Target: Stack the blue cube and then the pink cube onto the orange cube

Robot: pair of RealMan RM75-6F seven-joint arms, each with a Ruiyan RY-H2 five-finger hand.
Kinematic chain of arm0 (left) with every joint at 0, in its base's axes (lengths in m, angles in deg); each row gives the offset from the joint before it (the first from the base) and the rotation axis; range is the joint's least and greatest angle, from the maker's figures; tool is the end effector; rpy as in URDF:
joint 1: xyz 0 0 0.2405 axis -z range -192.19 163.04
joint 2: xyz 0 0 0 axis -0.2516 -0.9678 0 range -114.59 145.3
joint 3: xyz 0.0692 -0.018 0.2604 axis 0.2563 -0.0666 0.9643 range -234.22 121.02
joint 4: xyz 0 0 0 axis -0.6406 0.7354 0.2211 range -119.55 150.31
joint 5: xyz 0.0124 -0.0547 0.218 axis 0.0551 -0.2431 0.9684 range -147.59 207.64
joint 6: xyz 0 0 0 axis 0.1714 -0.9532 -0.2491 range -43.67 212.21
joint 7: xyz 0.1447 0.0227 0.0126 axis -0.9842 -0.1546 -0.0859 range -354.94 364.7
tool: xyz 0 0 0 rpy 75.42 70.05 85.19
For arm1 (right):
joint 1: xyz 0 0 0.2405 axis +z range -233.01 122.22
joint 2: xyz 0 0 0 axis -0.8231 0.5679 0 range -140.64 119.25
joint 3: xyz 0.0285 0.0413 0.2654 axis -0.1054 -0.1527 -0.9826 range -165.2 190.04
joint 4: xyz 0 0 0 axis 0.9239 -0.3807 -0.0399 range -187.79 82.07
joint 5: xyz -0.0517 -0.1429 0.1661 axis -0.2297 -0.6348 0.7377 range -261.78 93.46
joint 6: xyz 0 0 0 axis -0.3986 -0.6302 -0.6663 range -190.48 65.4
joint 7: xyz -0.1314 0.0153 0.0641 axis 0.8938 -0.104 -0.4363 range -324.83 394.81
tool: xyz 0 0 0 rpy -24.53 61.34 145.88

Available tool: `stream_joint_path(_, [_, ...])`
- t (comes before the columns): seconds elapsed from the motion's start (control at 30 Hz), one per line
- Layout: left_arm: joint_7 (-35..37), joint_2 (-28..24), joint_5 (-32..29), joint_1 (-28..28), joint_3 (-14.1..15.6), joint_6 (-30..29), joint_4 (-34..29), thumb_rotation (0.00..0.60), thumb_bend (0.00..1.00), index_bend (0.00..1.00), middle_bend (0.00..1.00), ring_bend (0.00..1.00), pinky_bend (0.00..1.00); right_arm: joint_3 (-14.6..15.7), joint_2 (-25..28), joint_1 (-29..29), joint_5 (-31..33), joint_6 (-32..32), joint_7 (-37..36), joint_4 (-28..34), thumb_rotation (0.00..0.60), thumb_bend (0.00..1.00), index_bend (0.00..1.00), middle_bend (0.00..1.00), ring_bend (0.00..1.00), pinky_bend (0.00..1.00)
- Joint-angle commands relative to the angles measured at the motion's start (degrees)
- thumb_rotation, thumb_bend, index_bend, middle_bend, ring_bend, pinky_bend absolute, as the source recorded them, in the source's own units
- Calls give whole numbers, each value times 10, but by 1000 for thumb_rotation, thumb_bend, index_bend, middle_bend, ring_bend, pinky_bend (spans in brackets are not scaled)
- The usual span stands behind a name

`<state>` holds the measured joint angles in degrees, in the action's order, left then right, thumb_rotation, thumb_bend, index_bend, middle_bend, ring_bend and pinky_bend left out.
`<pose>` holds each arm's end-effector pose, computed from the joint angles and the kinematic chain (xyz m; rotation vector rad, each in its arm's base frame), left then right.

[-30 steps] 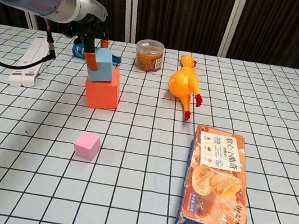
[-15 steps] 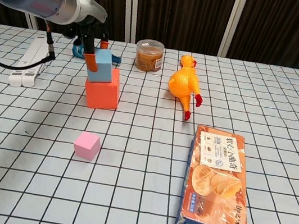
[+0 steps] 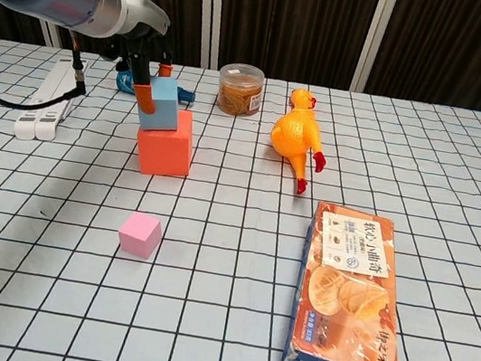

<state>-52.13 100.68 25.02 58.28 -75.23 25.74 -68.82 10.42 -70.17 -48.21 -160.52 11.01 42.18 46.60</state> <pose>-0.0535 0.4501 0.0000 -1.6430 -1.0842 -0.4721 -0.3360 -0.1898 0.1451 1.4276 -1.0525 0.6685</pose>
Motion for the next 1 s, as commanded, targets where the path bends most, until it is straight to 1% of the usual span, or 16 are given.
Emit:
stream_joint_path(0.03, [0, 1, 1, 0, 0, 1, 2, 600, 481, 497, 918, 738, 831, 0, 0, 0, 1, 0, 0, 0, 600, 129, 53, 91, 187, 244])
stream_joint_path(0.33, [-1, 5, -1, 2, 0, 5, 5, 600, 480, 486, 917, 736, 829, 0, 0, 1, 3, -2, 1, 0, 600, 129, 54, 91, 187, 244])
stream_joint_path(0.5, [-5, 5, -5, 3, 1, 5, 5, 600, 434, 423, 914, 735, 827, 0, 1, 1, 4, -3, 0, 0, 600, 128, 54, 91, 187, 244])
stream_joint_path(0.7, [-7, 5, -7, 5, 1, 6, 5, 600, 405, 360, 912, 734, 827, 1, 2, 1, 6, -6, 1, 1, 600, 128, 53, 90, 187, 244])
stream_joint_path(0.83, [-9, 4, -7, 6, 1, 5, 4, 600, 403, 307, 909, 734, 826, 1, 2, 2, 7, -8, 2, 2, 600, 129, 54, 91, 187, 244])
stream_joint_path(1.0, [-12, 2, -10, 8, 0, 5, 0, 600, 403, 277, 909, 733, 826, 1, 4, 3, 9, -11, 3, 4, 600, 129, 54, 91, 187, 244])
